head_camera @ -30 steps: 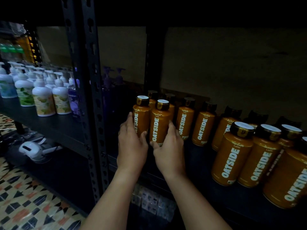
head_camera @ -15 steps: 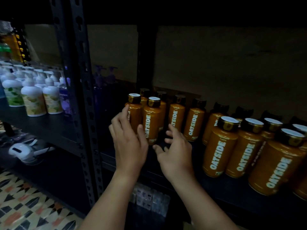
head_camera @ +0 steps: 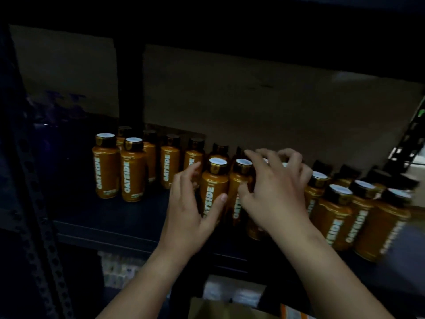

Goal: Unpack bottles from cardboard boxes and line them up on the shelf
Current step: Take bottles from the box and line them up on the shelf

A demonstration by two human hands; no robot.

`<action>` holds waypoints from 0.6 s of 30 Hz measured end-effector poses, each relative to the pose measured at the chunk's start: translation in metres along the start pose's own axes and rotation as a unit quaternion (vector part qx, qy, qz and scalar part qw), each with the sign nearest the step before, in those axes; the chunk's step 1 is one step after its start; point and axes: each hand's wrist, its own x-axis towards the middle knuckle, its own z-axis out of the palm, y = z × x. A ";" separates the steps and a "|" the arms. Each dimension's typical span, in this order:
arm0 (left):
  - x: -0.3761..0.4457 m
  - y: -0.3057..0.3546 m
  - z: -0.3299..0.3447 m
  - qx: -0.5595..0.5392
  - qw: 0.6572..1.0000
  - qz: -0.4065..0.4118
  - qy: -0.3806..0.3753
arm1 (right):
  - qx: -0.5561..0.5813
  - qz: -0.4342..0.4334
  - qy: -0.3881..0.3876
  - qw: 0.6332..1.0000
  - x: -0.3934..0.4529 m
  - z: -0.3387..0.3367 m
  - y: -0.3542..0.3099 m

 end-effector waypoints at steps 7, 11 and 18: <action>-0.009 0.000 0.009 0.008 0.999 -0.038 -0.013 | -0.084 -0.059 -0.047 0.994 0.009 0.004 0.006; -0.009 -0.004 -0.001 0.027 0.999 -0.038 0.005 | -0.060 -0.075 -0.044 0.994 0.009 0.005 -0.003; -0.004 -0.019 -0.028 0.077 0.995 -0.049 0.045 | -0.005 -0.100 -0.030 0.995 0.012 0.022 -0.029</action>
